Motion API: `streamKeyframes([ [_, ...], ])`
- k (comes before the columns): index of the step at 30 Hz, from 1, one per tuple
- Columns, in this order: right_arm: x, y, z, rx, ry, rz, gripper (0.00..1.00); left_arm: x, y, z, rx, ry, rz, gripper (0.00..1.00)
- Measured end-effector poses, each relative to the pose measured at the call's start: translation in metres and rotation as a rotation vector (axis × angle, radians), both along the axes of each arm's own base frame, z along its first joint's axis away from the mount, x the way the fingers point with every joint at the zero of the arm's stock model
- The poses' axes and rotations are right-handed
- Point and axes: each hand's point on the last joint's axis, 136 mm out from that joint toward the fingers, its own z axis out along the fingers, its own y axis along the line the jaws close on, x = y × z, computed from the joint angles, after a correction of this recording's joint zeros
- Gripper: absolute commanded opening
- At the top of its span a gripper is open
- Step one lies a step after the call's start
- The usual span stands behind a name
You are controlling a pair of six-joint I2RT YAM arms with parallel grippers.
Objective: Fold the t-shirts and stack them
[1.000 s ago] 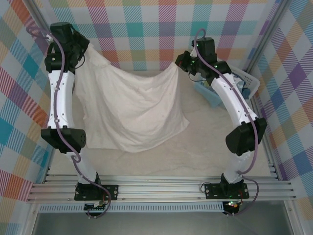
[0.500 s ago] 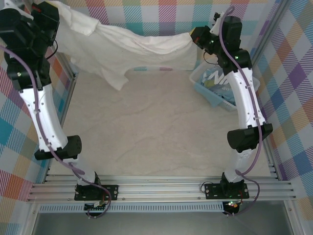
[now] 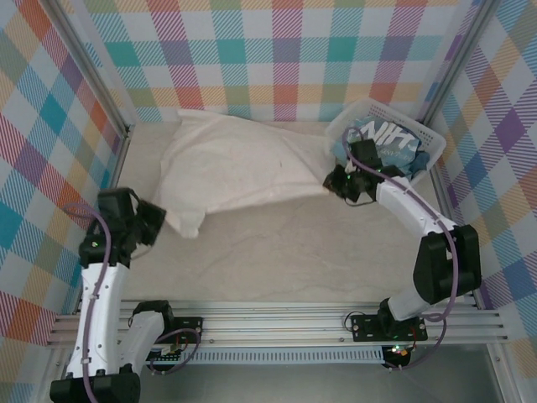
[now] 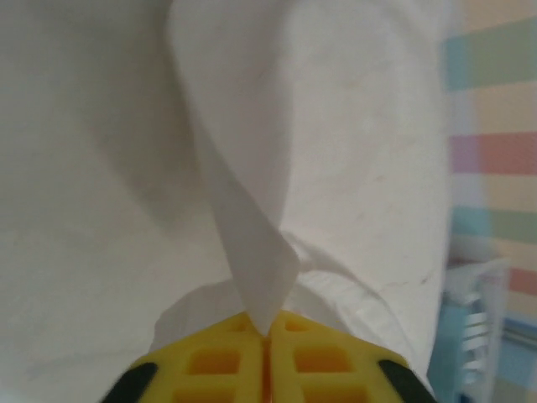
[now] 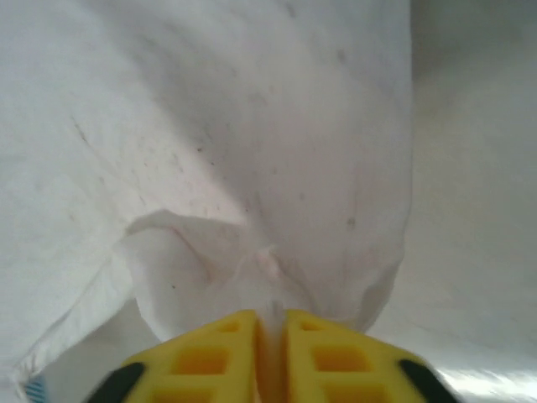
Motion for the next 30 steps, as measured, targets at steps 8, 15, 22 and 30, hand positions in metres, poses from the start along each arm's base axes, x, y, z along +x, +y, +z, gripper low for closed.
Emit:
streamKeyframes([
  [8,-0.037,0.005,-0.037,-0.124,0.155,0.02,0.43,-0.023,-0.005,-0.033,-0.048,0.143,0.018,0.47],
  [15,-0.009,0.032,-0.016,-0.099,0.067,0.062,0.34,0.082,0.009,0.004,-0.004,0.098,0.027,0.26],
  [22,0.038,0.072,-0.053,-0.043,0.103,0.149,0.32,0.201,0.019,-0.103,0.035,0.315,-0.007,0.21],
  [30,0.041,0.119,-0.102,-0.049,0.205,0.269,0.32,0.214,0.05,-0.173,0.098,0.446,0.005,0.07],
])
